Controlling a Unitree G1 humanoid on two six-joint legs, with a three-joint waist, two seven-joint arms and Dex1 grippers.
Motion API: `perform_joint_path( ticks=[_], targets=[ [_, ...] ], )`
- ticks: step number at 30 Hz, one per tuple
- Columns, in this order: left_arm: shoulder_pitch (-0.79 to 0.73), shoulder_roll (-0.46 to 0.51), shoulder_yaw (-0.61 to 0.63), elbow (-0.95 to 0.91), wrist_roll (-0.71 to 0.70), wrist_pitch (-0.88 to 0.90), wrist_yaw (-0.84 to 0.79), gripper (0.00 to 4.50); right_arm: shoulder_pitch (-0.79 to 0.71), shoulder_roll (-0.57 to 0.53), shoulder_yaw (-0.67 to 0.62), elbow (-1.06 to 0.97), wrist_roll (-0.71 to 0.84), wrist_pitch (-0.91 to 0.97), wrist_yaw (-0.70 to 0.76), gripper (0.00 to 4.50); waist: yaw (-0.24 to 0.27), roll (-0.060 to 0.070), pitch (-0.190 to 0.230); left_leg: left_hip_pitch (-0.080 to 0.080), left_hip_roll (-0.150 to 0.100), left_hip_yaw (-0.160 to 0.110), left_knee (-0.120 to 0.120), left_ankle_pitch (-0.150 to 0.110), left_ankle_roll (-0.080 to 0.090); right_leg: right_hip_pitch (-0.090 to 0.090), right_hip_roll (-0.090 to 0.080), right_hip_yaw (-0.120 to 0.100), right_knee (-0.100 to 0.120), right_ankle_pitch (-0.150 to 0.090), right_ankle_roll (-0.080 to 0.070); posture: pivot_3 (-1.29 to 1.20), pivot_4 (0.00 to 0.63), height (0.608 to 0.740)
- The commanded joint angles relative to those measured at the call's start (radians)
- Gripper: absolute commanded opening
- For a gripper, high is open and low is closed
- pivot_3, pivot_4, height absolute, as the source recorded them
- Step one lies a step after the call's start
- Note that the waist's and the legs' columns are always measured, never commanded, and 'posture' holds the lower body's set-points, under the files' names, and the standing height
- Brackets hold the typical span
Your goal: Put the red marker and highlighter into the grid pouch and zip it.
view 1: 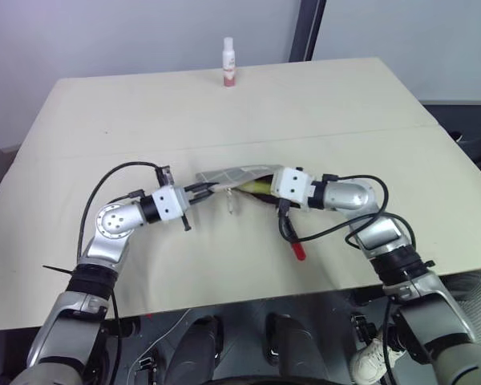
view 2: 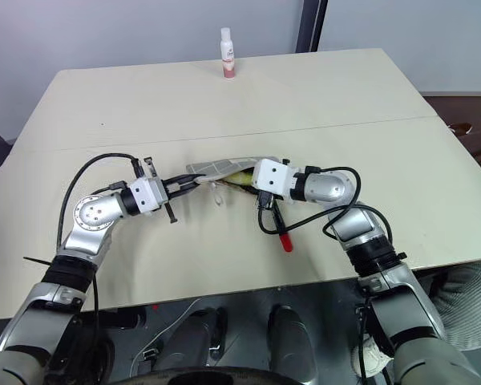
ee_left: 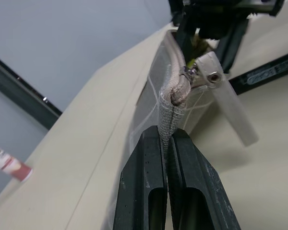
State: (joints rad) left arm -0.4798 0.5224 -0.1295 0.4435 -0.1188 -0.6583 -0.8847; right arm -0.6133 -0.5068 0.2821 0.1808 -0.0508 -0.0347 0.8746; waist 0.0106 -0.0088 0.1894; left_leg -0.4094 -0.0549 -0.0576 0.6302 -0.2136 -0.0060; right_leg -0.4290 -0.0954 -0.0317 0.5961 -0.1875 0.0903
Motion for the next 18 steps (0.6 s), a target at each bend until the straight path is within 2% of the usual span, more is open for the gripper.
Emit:
perform_joint_path(
  ticks=[1,2,3,6,10,15,18],
  targets=[
    [0.012,0.020,0.049,-0.008,0.003,-0.021,0.036,0.00,0.019,-0.001,-0.077,-0.091,0.073,0.045,-0.005,3.84,0.001,0.000,0.000,0.000,0.000,0.000,0.000,0.000,0.000,0.000,0.000,0.000,0.000,0.000,0.000,0.00,0.150,0.740],
    [0.017,0.024,0.053,-0.009,0.005,-0.022,0.041,0.00,0.029,-0.005,-0.092,-0.116,0.091,0.064,-0.003,4.36,0.002,0.000,0.000,0.000,0.000,0.000,0.000,0.000,0.000,0.000,0.000,0.000,0.000,0.000,0.000,0.00,0.150,0.740],
    [0.021,0.026,0.056,-0.009,0.005,-0.019,0.049,0.00,0.041,-0.010,-0.103,-0.144,0.112,0.090,0.005,4.46,0.002,0.000,0.000,0.000,0.000,0.000,0.000,0.000,0.000,0.000,0.000,0.000,0.000,0.000,0.000,0.00,0.150,0.740],
    [0.026,0.033,0.080,-0.002,0.029,-0.049,0.094,0.00,0.109,-0.014,-0.164,-0.274,0.216,0.207,0.010,4.46,0.002,0.000,0.000,0.000,0.000,-0.001,0.000,0.000,0.000,0.000,0.000,0.000,0.000,0.000,0.000,0.00,0.150,0.740],
    [0.029,0.044,0.107,0.005,0.065,-0.080,0.158,0.00,0.291,-0.005,-0.208,-0.511,0.314,0.396,-0.060,4.46,0.004,0.000,0.000,0.000,0.000,-0.001,-0.001,0.000,0.000,0.000,-0.001,0.000,0.000,0.000,0.000,0.00,0.150,0.740],
    [0.047,0.059,0.108,0.022,0.073,-0.100,0.170,0.00,0.466,0.036,-0.213,-0.666,0.249,0.645,-0.289,4.46,0.002,0.000,0.000,0.000,0.000,0.000,-0.001,0.000,-0.001,0.000,-0.002,0.001,0.000,0.000,0.000,0.00,0.150,0.740],
    [0.047,0.053,0.106,0.027,0.089,-0.123,0.191,0.00,0.511,0.020,-0.183,-0.705,0.177,0.666,-0.354,4.46,0.003,0.000,0.000,0.000,0.001,0.000,0.000,-0.001,-0.002,0.000,-0.003,0.001,0.000,-0.002,0.002,0.00,0.150,0.740]
  ],
)
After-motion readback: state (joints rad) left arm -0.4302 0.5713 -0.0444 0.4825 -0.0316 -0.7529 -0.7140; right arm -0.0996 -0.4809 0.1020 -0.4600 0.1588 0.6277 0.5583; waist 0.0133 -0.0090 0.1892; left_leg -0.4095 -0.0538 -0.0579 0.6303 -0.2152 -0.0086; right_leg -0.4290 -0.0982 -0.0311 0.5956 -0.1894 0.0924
